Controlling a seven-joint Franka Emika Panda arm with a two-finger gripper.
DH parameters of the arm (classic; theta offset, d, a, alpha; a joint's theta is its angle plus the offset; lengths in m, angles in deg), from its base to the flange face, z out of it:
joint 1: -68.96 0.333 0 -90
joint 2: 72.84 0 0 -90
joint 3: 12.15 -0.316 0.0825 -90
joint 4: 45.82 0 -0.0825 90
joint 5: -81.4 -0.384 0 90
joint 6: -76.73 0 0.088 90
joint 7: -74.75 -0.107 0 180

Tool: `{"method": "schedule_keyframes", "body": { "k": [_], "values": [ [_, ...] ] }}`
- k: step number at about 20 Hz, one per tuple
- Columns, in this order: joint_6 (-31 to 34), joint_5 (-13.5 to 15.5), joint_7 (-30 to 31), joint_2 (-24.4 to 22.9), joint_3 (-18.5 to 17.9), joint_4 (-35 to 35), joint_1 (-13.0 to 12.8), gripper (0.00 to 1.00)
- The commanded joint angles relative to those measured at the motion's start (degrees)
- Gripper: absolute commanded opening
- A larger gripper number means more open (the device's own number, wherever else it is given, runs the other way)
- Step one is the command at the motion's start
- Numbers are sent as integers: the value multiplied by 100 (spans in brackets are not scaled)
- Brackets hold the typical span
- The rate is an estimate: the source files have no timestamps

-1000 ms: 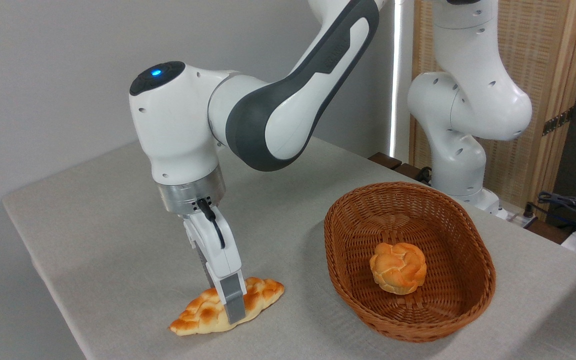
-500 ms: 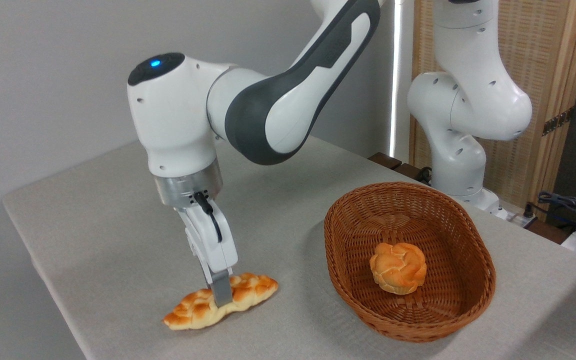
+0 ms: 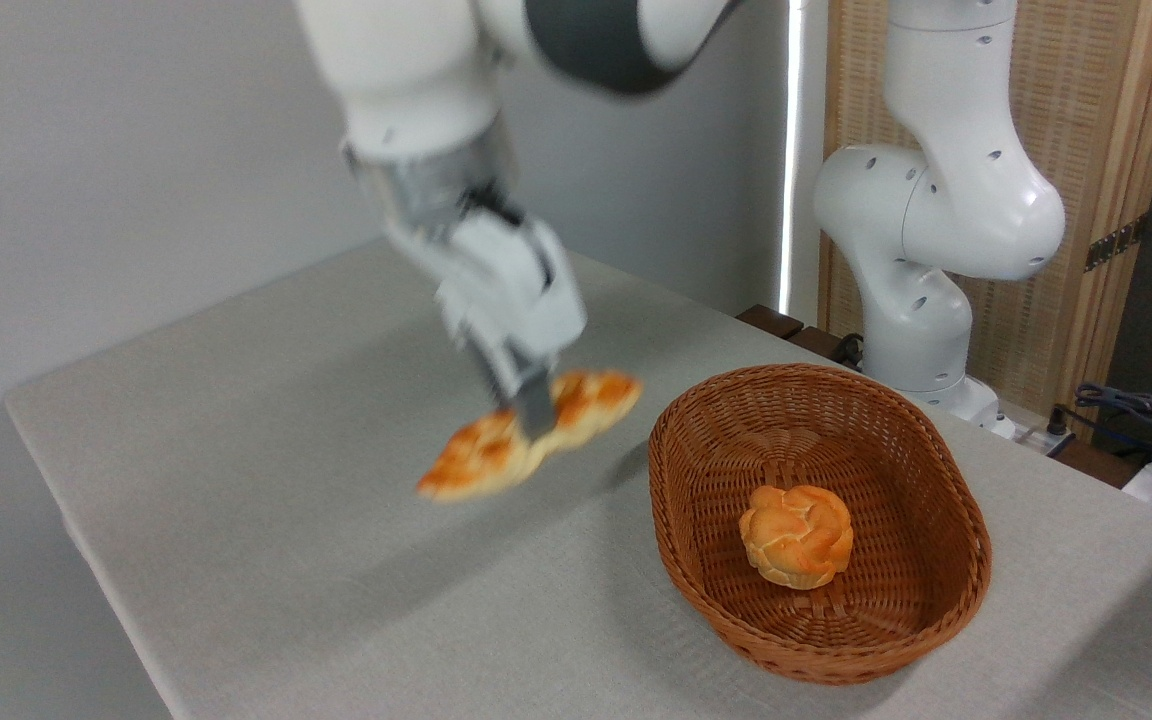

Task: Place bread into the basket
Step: 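Lift the braided loaf and carry it over the wicker basket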

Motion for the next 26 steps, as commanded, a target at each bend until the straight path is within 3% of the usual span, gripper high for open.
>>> {"method": "schedule_keyframes", "body": {
  "k": [1,3,6,9,14,19,22,26],
  "values": [
    [385,67,-134,-925,-120,-794,4,0],
    [376,23,-650,-1532,-199,-1488,13,0],
    [394,-161,-1660,-2218,-681,-2281,13,1],
    [560,-320,-2243,-2325,-973,-2388,39,6],
    [579,-671,-2664,-2282,-955,-2765,4,19],
    [263,-680,-2701,-2167,-903,-2906,-101,55],
    [113,-689,-2727,-2115,-894,-3047,-101,69],
    [-10,-970,-2797,-2079,-894,-3073,-154,83]
  ]
}}
